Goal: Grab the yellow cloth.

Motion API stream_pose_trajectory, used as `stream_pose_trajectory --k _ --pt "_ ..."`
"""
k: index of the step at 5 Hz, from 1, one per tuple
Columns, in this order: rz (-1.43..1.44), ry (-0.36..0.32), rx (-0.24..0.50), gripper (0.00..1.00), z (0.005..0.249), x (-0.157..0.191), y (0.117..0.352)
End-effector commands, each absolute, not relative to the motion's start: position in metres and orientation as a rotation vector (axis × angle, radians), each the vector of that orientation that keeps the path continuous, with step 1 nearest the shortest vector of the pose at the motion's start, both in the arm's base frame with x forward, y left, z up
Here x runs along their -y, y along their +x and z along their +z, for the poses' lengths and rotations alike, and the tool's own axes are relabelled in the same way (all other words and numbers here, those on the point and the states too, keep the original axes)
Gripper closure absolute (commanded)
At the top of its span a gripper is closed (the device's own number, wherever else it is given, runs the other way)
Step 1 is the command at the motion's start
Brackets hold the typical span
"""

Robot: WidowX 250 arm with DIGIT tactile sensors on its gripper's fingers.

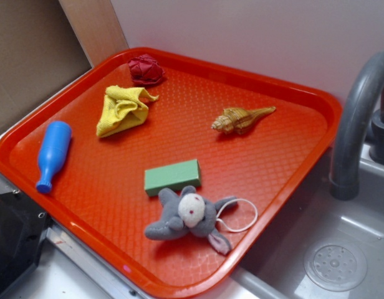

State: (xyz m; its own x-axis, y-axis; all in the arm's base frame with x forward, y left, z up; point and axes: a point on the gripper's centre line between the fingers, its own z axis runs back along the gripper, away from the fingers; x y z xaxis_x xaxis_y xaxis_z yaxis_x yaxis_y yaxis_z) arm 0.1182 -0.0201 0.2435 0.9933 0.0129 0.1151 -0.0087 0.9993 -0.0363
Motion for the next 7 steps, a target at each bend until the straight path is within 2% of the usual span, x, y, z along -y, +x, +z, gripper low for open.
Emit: stream_pose_trajectory --k 1,2,3,4,5,6,7 --pt "0.011 -0.036 0.116 0.0 0.243 0.02 0.118" --pt "-0.244 0.07 0.157 0.0 0.287 -0.001 0.15" --pt "-0.505 0.127 0.093 0.0 0.281 -0.008 0.174" --pt "-0.732 0.204 0.045 0.0 0.269 -0.013 0.191" --pt "-0.957 0.284 -0.039 0.0 0.247 -0.019 0.203" --pt "-1.111 0.32 -0.062 0.0 0.21 -0.015 0.214" --pt "-1.171 0.316 -0.094 0.0 0.176 -0.007 0.234"
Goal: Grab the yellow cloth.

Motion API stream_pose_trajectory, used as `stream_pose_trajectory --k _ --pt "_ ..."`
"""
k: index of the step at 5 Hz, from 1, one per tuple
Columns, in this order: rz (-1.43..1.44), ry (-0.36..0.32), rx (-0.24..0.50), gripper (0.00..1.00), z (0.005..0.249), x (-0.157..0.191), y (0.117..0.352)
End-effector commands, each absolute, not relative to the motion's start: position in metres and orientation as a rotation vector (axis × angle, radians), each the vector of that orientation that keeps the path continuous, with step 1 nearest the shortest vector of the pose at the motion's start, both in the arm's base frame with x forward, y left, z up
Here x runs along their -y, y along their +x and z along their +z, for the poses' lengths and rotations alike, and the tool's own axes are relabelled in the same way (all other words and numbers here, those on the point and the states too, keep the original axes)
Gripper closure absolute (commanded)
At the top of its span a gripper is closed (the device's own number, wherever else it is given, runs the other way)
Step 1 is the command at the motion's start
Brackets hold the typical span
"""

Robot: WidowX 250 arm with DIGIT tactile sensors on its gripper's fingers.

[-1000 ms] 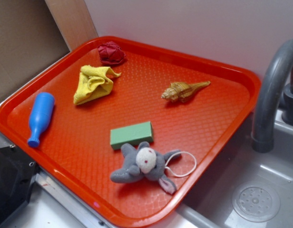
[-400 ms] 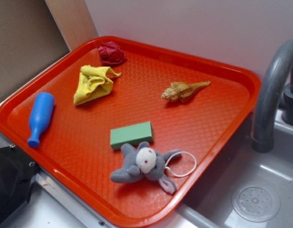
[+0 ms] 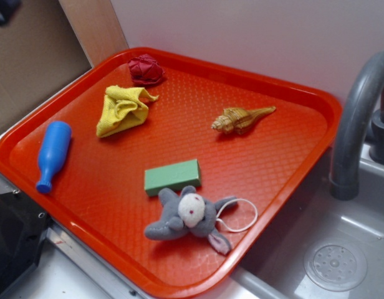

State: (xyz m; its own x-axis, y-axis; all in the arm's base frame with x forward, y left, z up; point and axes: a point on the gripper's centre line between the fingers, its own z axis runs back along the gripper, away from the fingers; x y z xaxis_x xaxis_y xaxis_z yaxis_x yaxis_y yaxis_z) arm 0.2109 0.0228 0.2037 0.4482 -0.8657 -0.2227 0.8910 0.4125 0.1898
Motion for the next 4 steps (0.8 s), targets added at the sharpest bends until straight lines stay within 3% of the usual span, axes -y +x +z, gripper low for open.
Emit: stream_pose_trajectory --k 1,2,3,4 --pt "-1.221 0.31 -0.144 0.0 0.146 0.002 0.256" --pt "-1.249 0.287 -0.3 0.0 0.107 0.007 0.274" --pt "-1.262 0.265 -0.423 0.0 0.076 0.004 0.269" --pt "-1.262 0.266 -0.489 0.0 0.048 0.007 0.26"
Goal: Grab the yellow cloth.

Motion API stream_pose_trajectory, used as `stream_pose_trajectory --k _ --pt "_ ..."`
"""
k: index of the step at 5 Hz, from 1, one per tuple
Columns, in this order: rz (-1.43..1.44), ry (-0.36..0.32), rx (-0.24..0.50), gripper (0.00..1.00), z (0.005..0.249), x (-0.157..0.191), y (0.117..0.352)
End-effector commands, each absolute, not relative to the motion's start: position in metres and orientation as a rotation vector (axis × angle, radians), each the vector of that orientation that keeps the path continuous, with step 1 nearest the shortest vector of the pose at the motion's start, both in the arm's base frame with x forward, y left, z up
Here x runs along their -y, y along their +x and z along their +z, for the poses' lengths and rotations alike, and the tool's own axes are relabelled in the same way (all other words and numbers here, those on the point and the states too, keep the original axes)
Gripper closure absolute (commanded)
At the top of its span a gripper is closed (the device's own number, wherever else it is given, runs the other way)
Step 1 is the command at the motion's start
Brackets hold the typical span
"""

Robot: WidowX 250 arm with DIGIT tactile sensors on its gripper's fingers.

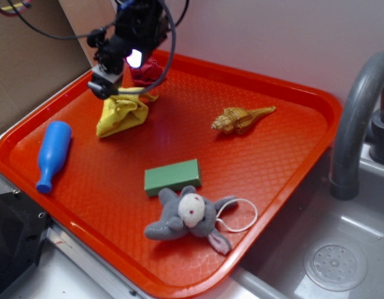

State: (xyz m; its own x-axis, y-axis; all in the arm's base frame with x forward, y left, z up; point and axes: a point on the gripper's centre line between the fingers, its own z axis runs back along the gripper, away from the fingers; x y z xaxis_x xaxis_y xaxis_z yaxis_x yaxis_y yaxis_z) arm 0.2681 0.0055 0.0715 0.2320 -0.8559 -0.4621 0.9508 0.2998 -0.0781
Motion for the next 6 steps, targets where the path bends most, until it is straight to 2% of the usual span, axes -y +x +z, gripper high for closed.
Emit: stream_pose_trajectory --k 1,2,3,4,5,6 --pt "-1.28 0.24 -0.532 0.0 0.041 0.003 0.251" --pt "-1.232 0.212 -0.521 0.0 0.026 0.009 0.243" --pt "-1.154 0.195 -0.373 1.0 0.028 0.01 0.247" --pt "-1.016 0.335 -0.18 1.0 0.037 0.019 0.247" --pt "-0.803 0.348 -0.016 1.0 0.084 0.02 0.247" --pt "-0.525 0.333 0.217 1.0 0.135 0.026 0.257"
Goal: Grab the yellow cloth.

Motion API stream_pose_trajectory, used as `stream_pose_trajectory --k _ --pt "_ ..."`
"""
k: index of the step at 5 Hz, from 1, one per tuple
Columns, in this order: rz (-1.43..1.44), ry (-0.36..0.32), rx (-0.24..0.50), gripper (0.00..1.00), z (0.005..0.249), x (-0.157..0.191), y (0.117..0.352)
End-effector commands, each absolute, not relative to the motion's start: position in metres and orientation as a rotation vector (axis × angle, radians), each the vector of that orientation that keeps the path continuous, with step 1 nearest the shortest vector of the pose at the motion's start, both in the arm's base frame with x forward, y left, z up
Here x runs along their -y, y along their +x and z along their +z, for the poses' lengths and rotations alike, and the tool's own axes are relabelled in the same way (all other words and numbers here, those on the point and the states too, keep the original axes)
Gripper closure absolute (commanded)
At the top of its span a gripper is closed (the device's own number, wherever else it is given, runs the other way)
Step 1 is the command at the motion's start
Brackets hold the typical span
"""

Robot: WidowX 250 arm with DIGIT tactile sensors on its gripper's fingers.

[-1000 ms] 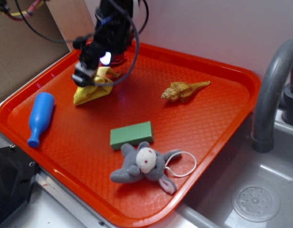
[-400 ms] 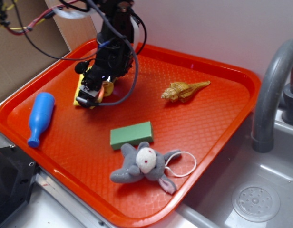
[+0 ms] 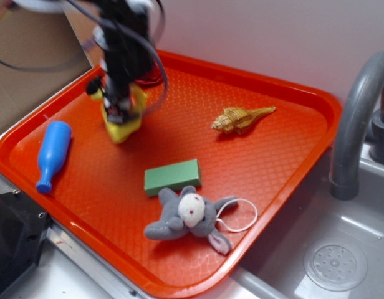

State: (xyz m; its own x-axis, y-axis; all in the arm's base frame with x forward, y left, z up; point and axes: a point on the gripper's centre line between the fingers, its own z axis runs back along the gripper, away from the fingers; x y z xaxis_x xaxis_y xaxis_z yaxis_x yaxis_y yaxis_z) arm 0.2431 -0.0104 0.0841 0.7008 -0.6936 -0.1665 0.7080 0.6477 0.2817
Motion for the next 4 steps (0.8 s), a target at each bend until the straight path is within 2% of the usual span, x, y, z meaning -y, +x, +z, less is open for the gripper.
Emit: stream_pose_trajectory --k 1,2,3,4 --pt "-0.263 0.236 0.198 1.0 0.186 0.042 0.256" --pt "-0.007 0.108 0.077 1.0 0.216 0.043 0.25" --pt "0.043 0.043 0.024 1.0 0.235 0.052 0.239" --pt "0.048 0.078 0.037 1.0 0.231 0.047 0.228"
